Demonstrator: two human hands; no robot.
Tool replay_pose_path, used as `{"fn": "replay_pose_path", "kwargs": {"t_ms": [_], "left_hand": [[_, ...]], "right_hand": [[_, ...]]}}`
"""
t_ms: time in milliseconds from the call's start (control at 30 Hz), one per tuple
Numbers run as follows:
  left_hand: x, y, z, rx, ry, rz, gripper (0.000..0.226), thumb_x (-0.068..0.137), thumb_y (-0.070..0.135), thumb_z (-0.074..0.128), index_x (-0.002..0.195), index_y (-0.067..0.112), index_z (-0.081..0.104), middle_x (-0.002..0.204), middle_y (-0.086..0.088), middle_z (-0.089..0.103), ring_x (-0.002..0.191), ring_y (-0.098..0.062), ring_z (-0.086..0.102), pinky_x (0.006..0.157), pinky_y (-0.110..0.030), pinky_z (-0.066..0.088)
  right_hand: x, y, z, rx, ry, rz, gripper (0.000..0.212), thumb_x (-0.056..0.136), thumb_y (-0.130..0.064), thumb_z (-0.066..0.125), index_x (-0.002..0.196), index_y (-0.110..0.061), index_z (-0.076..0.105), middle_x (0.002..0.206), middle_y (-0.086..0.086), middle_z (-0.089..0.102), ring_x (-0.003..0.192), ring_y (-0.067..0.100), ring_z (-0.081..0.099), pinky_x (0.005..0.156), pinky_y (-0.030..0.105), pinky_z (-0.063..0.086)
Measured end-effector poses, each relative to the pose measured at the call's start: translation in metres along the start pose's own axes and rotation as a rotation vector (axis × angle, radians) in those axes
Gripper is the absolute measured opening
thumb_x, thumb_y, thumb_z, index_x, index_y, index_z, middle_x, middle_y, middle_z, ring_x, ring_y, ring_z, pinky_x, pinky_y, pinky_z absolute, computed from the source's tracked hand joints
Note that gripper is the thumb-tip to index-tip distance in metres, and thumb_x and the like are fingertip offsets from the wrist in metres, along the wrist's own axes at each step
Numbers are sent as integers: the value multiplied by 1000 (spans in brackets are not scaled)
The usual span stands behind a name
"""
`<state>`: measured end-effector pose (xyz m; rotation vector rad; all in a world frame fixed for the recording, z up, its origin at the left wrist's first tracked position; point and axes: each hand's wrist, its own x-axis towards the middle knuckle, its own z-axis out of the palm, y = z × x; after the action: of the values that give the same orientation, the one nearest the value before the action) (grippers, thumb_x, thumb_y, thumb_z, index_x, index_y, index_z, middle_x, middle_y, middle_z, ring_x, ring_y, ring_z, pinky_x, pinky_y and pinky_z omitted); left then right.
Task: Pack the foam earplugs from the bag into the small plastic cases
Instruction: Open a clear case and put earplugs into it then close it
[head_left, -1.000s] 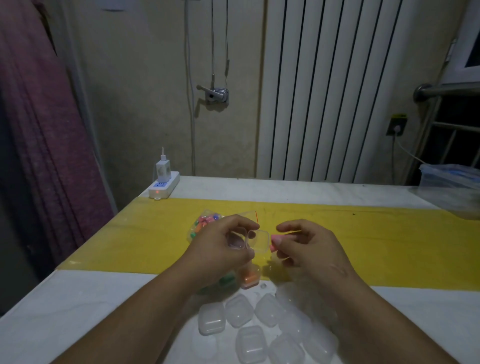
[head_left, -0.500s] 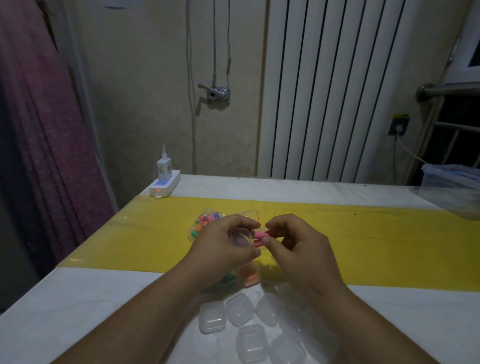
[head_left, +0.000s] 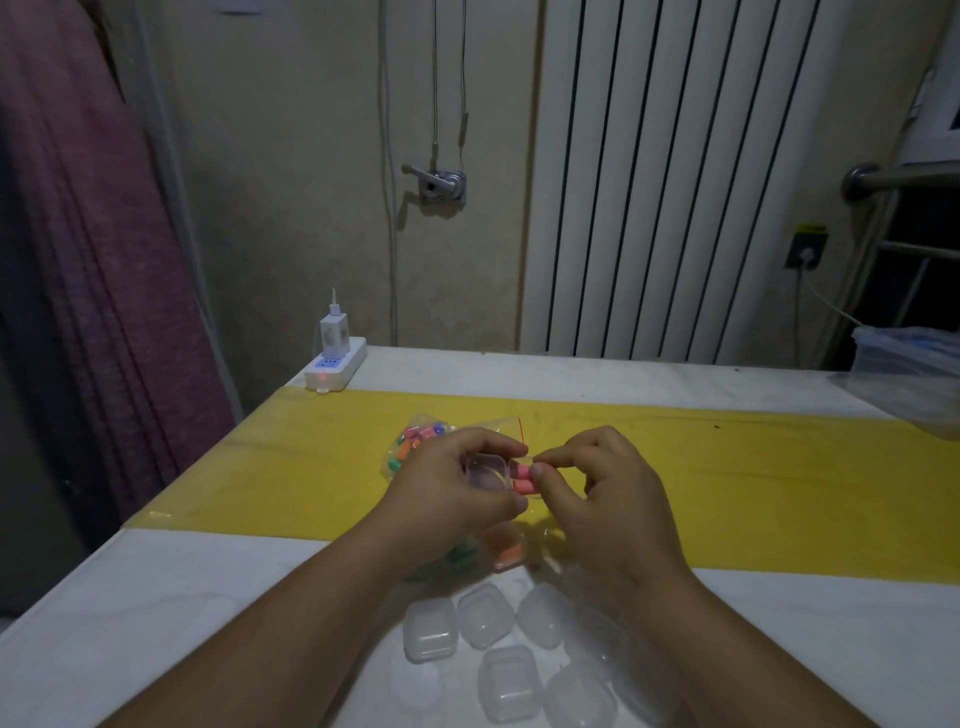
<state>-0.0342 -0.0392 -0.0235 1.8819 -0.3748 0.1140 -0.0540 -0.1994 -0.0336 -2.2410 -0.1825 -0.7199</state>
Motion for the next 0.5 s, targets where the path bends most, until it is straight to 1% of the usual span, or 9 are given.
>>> {"fn": "replay_pose_path", "kwargs": {"t_ms": [67, 133, 200, 233, 300, 367, 400, 433, 500], "left_hand": [[0, 0, 0, 7, -4, -4, 38, 71, 4, 81, 99, 28, 71, 93, 10, 69, 81, 7, 64, 65, -8, 49], [0, 0, 0, 25, -5, -2, 39, 71, 5, 81, 99, 29, 70, 94, 12, 68, 82, 7, 63, 66, -8, 50], [-1, 1, -1, 32, -10, 8, 44, 70, 4, 82, 103, 31, 69, 95, 12, 67, 83, 6, 63, 68, -10, 52], [-2, 1, -2, 12, -20, 8, 49, 70, 3, 82, 107, 31, 67, 95, 10, 68, 84, 3, 65, 71, -15, 55], [-2, 1, -2, -142, -58, -16, 51, 74, 5, 80, 114, 30, 61, 95, 1, 71, 84, -10, 70, 74, -29, 60], [-1, 4, -3, -407, -86, -91, 35, 83, 18, 72, 114, 22, 56, 100, -14, 70, 78, -27, 71, 71, -38, 60], [0, 4, -4, -545, -106, -127, 28, 87, 27, 66, 111, 17, 55, 101, -21, 69, 75, -31, 69, 69, -39, 59], [1, 3, -5, -648, -125, -147, 28, 89, 33, 60, 107, 13, 54, 102, -25, 68, 73, -32, 68, 68, -38, 59], [2, 3, -6, -715, -134, -153, 26, 94, 32, 48, 102, 7, 55, 99, -30, 67, 72, -33, 66, 68, -38, 59]], "right_hand": [[-1, 1, 1, 124, 15, 84, 7, 85, -30, 71, 85, -35, 66, 88, -14, 59, 72, -1, 50, 59, 11, 34], [-2, 1, 1, 256, -3, 181, 12, 85, -30, 72, 87, -32, 60, 83, -12, 63, 65, 4, 51, 59, 19, 40], [-1, -2, 1, 372, -67, 270, 12, 87, -26, 70, 93, -31, 60, 78, -8, 71, 66, 7, 62, 60, 25, 50], [-1, -2, 0, 428, -93, 301, 12, 88, -22, 69, 96, -29, 62, 76, -5, 73, 66, 8, 66, 62, 28, 54], [1, -1, -1, 511, -90, 329, 11, 89, -15, 69, 98, -21, 67, 72, -1, 74, 63, 10, 68, 64, 32, 58], [3, 2, -2, 545, -48, 334, 8, 88, -11, 70, 95, -15, 70, 70, 2, 73, 59, 10, 65, 63, 31, 58], [3, 2, -2, 569, -32, 337, 7, 87, -10, 70, 93, -14, 70, 68, 1, 72, 58, 9, 64, 60, 28, 57], [4, 2, -3, 593, -22, 343, 7, 87, -8, 70, 92, -13, 70, 66, 0, 71, 56, 8, 62, 58, 24, 56], [4, 1, -4, 624, -20, 344, 7, 87, -7, 70, 92, -12, 69, 64, -2, 69, 54, 6, 61, 56, 21, 54]]}}
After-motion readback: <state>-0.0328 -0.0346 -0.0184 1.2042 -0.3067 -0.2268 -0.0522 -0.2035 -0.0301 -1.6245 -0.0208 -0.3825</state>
